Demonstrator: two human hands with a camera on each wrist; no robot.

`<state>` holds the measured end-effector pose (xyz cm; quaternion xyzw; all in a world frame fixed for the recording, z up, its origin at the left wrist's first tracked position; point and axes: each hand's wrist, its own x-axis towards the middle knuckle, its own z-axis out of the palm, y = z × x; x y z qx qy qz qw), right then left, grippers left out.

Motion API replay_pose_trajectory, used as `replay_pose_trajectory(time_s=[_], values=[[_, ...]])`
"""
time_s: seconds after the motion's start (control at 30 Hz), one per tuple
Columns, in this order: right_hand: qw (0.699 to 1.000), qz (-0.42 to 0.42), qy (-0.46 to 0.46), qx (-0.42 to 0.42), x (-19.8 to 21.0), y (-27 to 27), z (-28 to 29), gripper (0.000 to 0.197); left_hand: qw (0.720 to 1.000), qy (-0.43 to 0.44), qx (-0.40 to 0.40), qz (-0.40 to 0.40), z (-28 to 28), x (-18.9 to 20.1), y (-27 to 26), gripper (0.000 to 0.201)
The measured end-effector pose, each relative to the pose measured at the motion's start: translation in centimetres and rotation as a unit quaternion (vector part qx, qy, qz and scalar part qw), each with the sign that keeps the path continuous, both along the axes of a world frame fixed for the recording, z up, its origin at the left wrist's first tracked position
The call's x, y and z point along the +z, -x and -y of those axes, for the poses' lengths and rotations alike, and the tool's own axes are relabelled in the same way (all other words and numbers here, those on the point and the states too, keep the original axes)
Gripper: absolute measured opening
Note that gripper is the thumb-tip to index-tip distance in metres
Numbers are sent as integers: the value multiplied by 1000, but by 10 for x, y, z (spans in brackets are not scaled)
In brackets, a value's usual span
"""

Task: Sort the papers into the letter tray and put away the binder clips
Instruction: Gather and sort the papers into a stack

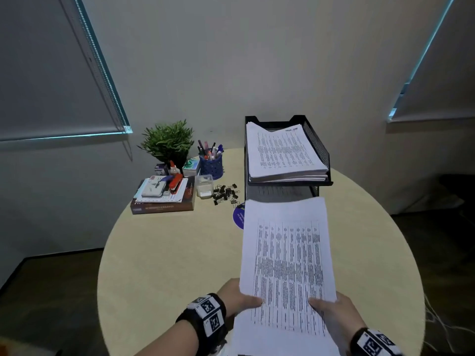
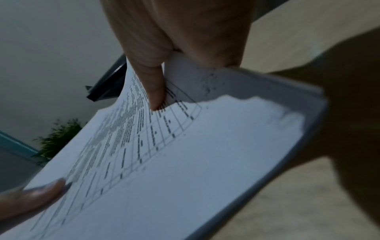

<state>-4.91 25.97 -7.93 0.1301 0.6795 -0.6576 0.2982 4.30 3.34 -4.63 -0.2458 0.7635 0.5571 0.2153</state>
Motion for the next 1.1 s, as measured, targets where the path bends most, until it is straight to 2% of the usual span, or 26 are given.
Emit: replay_pose_trajectory(time_s=[0.07,0.13,0.23,0.3,0.37,0.53,0.63,0.7,0.77,0.83,0.97,1.1], values=[[1000,8,-25,10,-9,2,-7,36,998,-25,-56,26,0,-1,-3,61],[999,17,-27,14,-13,7,-13,44,990,-83,-101,45,0,-5,-7,61],[999,14,-26,33,-5,20,-16,38,966,-228,-79,91,-1,-11,-12,53],[998,5,-21,55,2,32,-15,33,958,-272,-59,75,-2,-13,-14,55],[997,-3,-17,82,9,48,-13,37,952,-301,-27,44,-2,-16,-8,58],[993,8,49,108,38,92,0,41,958,-279,63,7,5,-13,25,53],[974,38,117,190,56,116,4,43,963,-252,89,-5,13,-1,50,49],[964,56,102,239,60,128,4,46,964,-239,113,-13,19,7,70,47],[961,82,77,253,62,140,5,43,962,-227,149,-14,24,14,91,44],[967,83,66,230,59,155,9,40,958,-215,188,-23,29,17,114,44],[984,59,94,142,56,190,31,37,945,-208,236,-96,45,17,161,45],[988,49,128,72,53,224,55,38,905,-242,320,-139,57,14,197,28]])
